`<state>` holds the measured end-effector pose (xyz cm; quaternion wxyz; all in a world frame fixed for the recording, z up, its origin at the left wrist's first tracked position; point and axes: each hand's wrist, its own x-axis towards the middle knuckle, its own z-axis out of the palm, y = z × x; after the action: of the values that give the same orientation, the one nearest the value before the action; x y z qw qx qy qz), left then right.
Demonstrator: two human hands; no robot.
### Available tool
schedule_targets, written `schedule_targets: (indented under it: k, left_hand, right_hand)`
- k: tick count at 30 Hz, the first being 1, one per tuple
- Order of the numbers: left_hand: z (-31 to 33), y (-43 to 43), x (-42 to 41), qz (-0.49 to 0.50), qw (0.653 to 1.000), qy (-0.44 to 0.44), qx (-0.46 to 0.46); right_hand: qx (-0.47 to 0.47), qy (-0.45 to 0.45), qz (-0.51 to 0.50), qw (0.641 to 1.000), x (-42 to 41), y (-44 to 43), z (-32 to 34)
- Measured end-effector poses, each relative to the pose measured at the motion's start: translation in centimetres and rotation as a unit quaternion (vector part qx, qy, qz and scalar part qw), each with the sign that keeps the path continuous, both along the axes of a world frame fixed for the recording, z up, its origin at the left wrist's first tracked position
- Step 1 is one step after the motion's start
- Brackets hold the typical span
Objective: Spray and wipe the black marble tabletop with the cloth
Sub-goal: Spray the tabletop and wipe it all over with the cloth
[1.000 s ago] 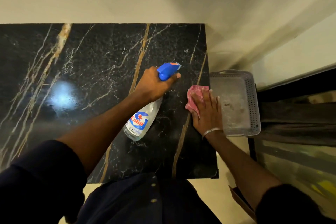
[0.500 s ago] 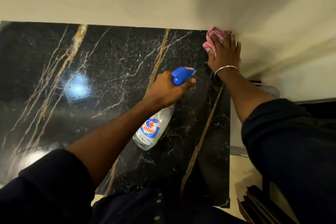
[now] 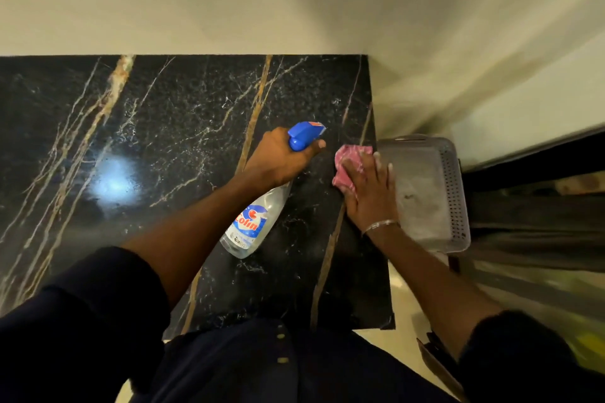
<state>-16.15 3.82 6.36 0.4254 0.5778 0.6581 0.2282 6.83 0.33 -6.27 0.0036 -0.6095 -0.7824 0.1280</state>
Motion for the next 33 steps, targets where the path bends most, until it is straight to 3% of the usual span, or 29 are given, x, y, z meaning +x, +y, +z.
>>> schedule_targets:
  k: [10,17,22,33]
  left_hand:
    - [-0.3,-2.5,0.8,-0.053,0.998,0.005,0.017]
    - [-0.7,-3.1,0.4,-0.054,0.999,0.004,-0.007]
    - [-1.2,-2.5,-0.1,-0.026,0.999,-0.008,-0.018]
    - [-3.1,4.4,-0.1,-0.001,0.998,-0.011,-0.06]
  right_hand:
    - [-0.038,-0.02,0.004,0.999,3.3,-19.7,0.8]
    - [-0.038,-0.024,0.022,0.999,4.2,-21.9,0.4]
    - [-0.03,-0.013,0.032,0.999,3.3,-16.6,0.8]
    - [0.001,-0.048,-0.032,0.998,-2.3,9.6,-0.7]
